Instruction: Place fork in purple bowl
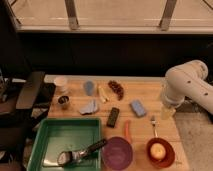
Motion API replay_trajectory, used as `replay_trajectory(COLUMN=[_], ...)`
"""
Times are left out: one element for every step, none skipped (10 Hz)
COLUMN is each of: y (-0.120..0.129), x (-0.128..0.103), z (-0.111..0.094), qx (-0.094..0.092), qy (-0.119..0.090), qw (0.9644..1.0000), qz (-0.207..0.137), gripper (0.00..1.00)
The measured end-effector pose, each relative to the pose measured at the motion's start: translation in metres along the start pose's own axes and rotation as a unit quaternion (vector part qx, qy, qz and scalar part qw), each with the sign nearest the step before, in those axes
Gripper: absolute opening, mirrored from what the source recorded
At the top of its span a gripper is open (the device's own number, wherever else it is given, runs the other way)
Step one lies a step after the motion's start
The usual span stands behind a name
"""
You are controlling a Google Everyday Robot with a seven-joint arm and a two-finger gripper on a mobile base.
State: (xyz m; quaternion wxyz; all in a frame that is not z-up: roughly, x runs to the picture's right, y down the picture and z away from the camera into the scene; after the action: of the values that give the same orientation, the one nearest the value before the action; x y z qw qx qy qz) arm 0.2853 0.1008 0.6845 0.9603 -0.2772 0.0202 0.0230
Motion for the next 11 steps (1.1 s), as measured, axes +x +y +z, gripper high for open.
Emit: replay_trajectory(y=[0.0, 0.0, 0.0, 0.0, 0.0, 0.0, 0.0, 0.0, 0.0, 0.0, -0.0014], x=[0.0, 0.0, 0.0, 0.0, 0.0, 0.0, 0.0, 0.0, 0.0, 0.0002, -0.001], z=[0.0, 0.0, 0.0, 0.0, 0.0, 0.0, 0.0, 0.0, 0.0001, -0.0007, -0.0026], qx=[0.0, 0.0, 0.0, 0.0, 0.0, 0.0, 0.0, 0.0, 0.0, 0.001, 0.004], qy=[0.0, 0.0, 0.0, 0.0, 0.0, 0.0, 0.0, 0.0, 0.0, 0.001, -0.001], qw=[1.0, 1.0, 1.0, 1.0, 1.0, 1.0, 1.0, 1.0, 1.0, 1.0, 1.0], qz=[0.0, 0.0, 0.0, 0.0, 0.0, 0.0, 0.0, 0.0, 0.0, -0.001, -0.008], gripper=[0.65, 0.65, 0.65, 0.65, 0.65, 0.65, 0.65, 0.65, 0.65, 0.65, 0.65])
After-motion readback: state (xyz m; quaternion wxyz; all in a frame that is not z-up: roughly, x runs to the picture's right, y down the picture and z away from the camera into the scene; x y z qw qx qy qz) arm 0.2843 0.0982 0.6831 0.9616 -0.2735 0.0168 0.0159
